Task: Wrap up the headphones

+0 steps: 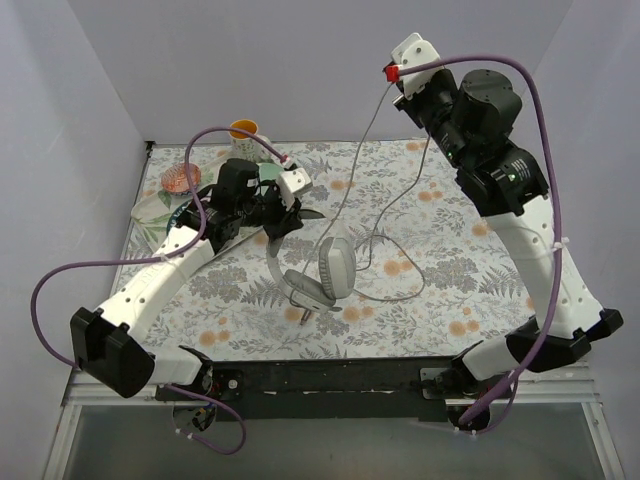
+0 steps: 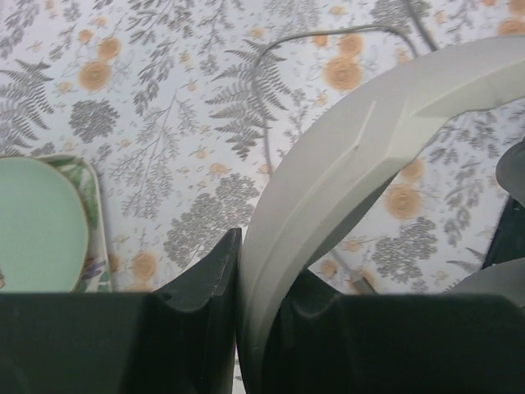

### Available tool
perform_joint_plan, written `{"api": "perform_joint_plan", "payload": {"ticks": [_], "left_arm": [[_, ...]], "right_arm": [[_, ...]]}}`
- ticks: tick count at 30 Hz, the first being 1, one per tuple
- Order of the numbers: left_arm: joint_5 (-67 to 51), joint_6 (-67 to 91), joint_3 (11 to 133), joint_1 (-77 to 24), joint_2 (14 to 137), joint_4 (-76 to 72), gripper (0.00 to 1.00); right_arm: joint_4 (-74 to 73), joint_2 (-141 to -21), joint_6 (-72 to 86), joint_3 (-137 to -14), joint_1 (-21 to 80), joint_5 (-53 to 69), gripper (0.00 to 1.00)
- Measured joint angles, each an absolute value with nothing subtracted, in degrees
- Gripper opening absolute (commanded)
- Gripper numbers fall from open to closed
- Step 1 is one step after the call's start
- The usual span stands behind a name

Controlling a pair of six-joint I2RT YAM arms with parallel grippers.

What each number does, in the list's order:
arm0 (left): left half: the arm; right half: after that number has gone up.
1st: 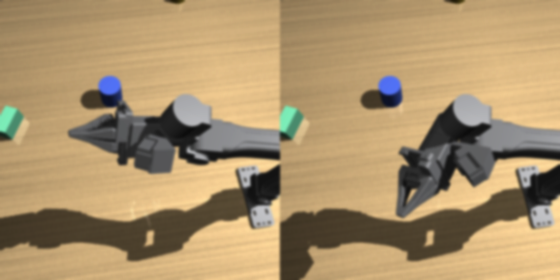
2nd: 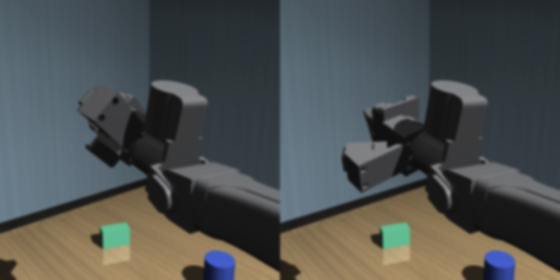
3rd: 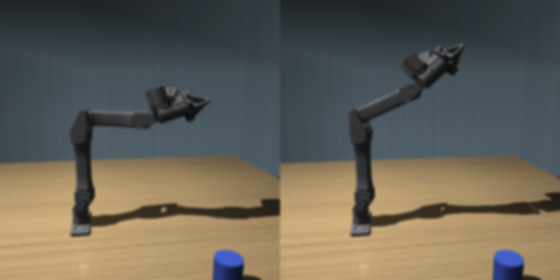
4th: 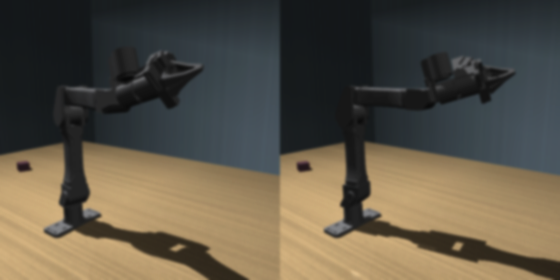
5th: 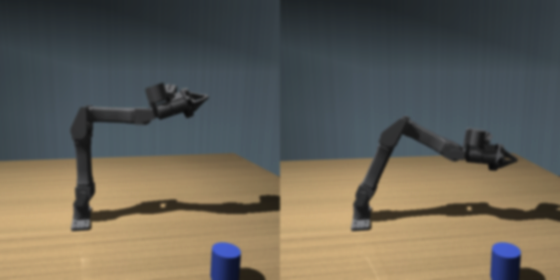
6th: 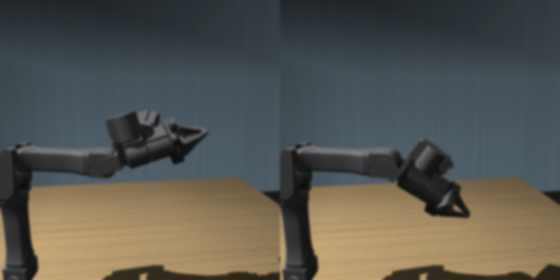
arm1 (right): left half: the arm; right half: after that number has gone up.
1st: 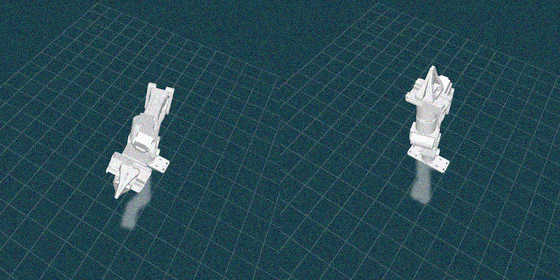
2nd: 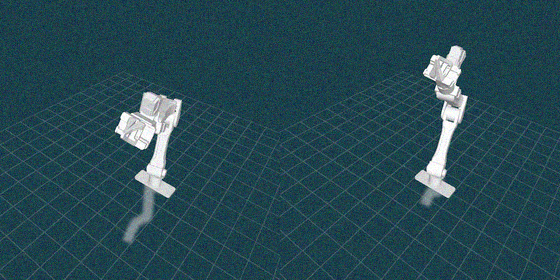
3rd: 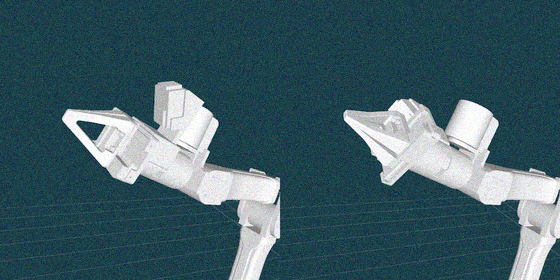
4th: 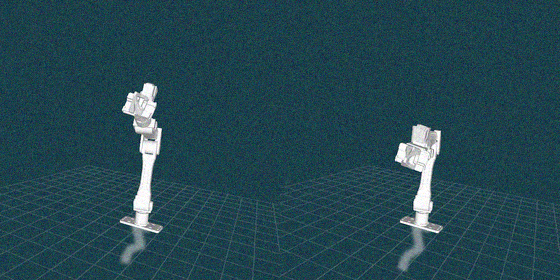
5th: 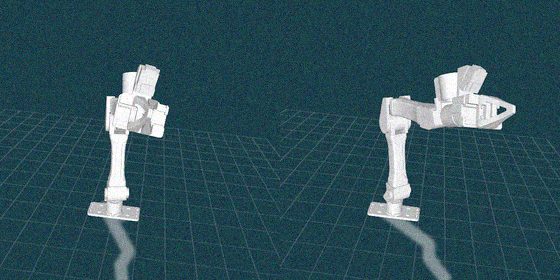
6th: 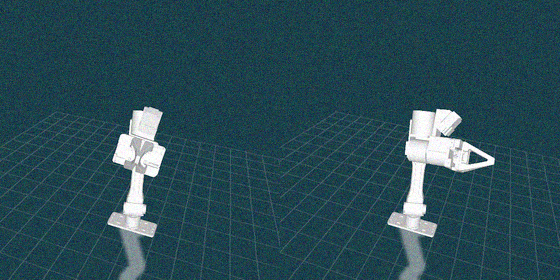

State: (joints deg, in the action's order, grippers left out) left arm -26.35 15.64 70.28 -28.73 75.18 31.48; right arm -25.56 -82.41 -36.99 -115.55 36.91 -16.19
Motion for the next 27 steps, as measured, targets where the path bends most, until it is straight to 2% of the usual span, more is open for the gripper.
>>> {"api": "perform_joint_plan", "payload": {"ticks": [7,12,22,27], "left_arm": [[-36.18,17.58,76.09,-28.73,74.59,39.55,0.04],[-39.33,24.40,80.62,-28.71,73.89,41.08,0.04],[-31.44,40.73,96.47,-28.03,74.17,41.36,0.04],[-24.86,47.75,105.73,-27.68,75.05,40.93,0.04]], "right_arm": [[-25.56,-87.26,-31.66,-114.87,27.62,-9.74,0.01],[-24.47,-86.72,-27.66,-108.22,22.17,-6.83,0.01],[-18.17,-81.54,-20.58,-88.49,20.25,-0.45,0.01],[-10.74,-81.23,-13.72,-78.54,20.93,11.07,0.04]]}}
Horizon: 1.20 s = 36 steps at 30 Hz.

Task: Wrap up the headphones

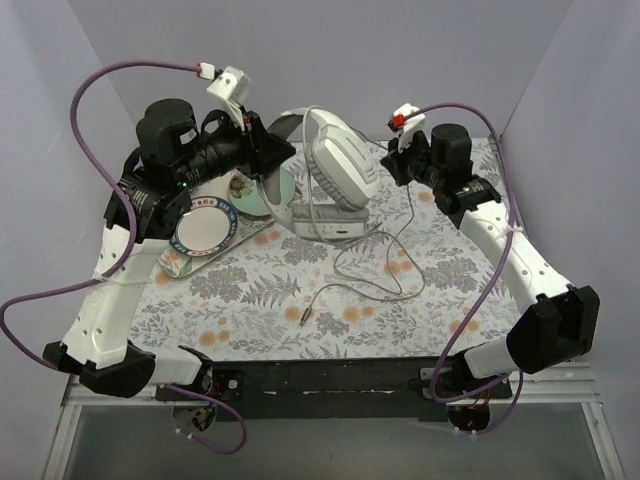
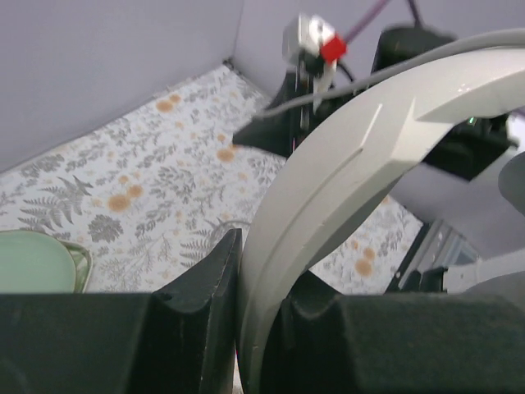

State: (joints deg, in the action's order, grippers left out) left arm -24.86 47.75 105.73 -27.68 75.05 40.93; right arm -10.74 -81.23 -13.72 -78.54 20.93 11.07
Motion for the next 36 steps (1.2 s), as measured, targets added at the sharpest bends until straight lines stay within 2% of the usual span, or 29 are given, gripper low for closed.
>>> {"api": "perform_joint_plan", "payload": {"ticks": [6,11,19,24,27,34,35,36], "left_arm": [[-17.19,53.41,111.85,-27.33,77.52,40.03,0.05],[-12.25,54.85,112.66,-27.09,79.81,38.48,0.05],[-7.20,54.94,112.68,-25.69,80.51,36.99,0.05],[-6.37,54.89,113.10,-25.17,80.62,36.56,0.05],[-6.33,54.83,113.78,-25.17,80.88,36.29,0.05],[-5.32,53.98,116.31,-24.97,81.25,35.92,0.05],[-5.19,53.95,116.64,-24.91,81.25,35.88,0.05],[-5.06,53.95,117.05,-24.86,81.25,35.83,0.05]], "right_arm": [[6.20,-81.03,-4.05,-64.82,29.08,20.60,0.07],[19.27,-81.84,2.90,-58.06,37.41,24.18,0.18],[37.89,-89.62,13.26,-54.98,41.04,25.69,0.22],[43.35,-95.46,17.93,-54.48,42.15,25.12,0.35],[44.38,-97.17,18.72,-54.48,42.92,23.27,0.39],[43.51,-97.23,17.02,-52.53,44.05,17.43,0.38],[43.05,-97.23,16.67,-51.94,44.14,16.62,0.36],[42.68,-97.23,16.43,-51.37,44.34,15.88,0.28]]}}
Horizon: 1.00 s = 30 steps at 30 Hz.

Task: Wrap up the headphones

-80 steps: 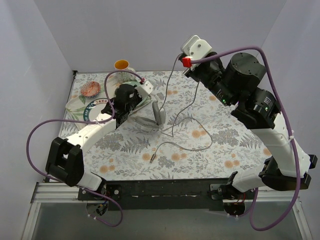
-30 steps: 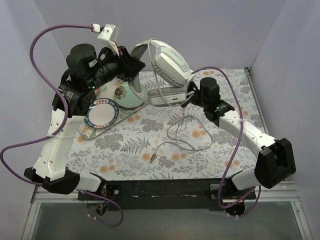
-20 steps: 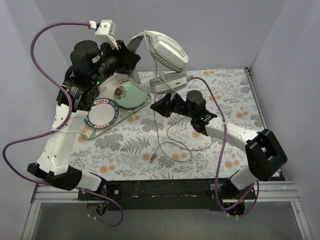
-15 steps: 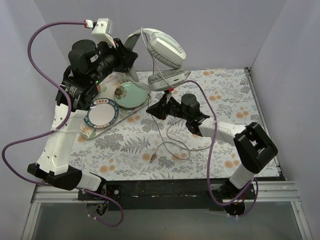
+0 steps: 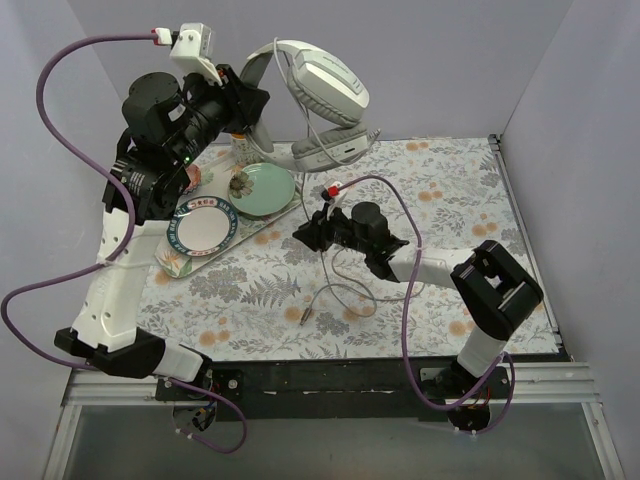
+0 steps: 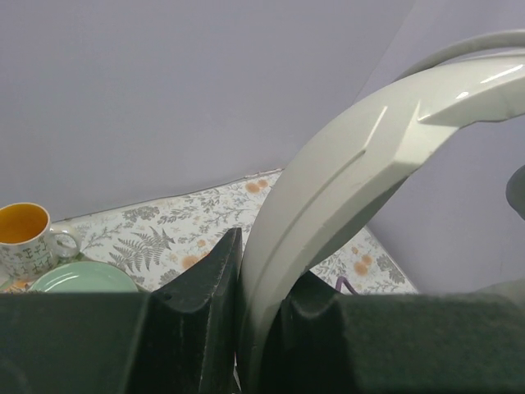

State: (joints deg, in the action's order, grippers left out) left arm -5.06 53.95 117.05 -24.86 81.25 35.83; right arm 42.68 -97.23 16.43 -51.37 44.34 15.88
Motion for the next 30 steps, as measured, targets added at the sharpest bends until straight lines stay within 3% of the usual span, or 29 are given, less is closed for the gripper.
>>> {"api": "perform_joint_plan", "payload": {"ticks": [2,3,6,15,22,30], "left_arm": [[-4.82,53.84,117.64,-24.84,81.32,35.59,0.05],[-4.58,53.78,117.86,-24.77,81.34,35.53,0.05],[-3.66,53.17,118.04,-24.62,81.34,35.44,0.05],[2.24,48.84,115.68,-23.16,81.91,34.65,0.05],[8.08,43.94,109.40,-20.21,82.24,28.64,0.06],[18.65,31.16,90.98,-19.07,83.74,9.50,0.04]], "right_arm": [[42.09,-97.23,16.10,-50.15,44.66,14.68,0.20],[41.85,-97.23,16.10,-49.58,44.77,14.22,0.11],[41.69,-97.25,15.99,-47.94,45.43,13.39,0.01],[39.92,-96.18,14.33,-44.75,49.30,12.21,0.01],[28.69,-90.87,9.56,-44.86,55.55,7.66,0.01],[1.08,-90.48,0.62,-62.94,68.36,1.48,0.01]]}}
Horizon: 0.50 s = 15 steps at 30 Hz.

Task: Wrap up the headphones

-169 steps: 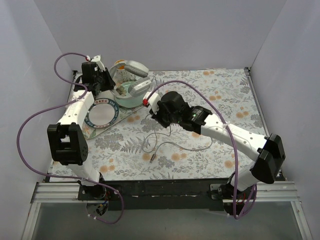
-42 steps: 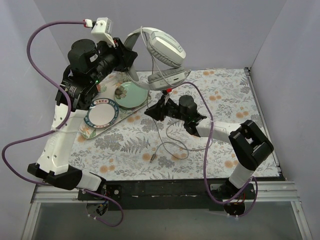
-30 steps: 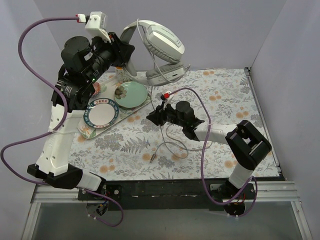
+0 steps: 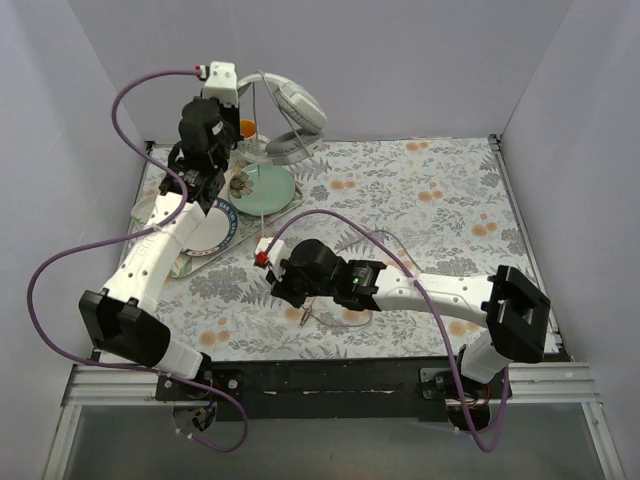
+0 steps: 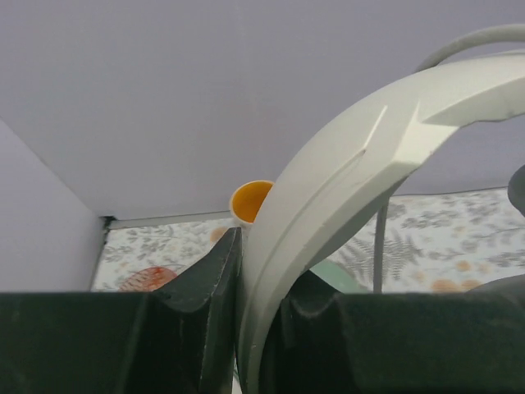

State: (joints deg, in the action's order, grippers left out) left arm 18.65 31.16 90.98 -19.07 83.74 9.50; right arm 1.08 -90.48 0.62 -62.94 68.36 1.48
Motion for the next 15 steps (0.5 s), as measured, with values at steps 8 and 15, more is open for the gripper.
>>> {"api": "perform_joint_plan", "payload": {"ticks": [8,15], "left_arm": [[19.18,16.38,67.48,-19.11,85.65,-1.98,0.04],[9.72,5.41,58.13,-23.99,80.53,2.42,0.04]], "right_arm": [[-19.94,-86.13,-2.55,-74.94,68.86,-5.78,0.01],[-29.41,-83.92,-5.48,-81.60,58.65,-12.29,0.01]]}}
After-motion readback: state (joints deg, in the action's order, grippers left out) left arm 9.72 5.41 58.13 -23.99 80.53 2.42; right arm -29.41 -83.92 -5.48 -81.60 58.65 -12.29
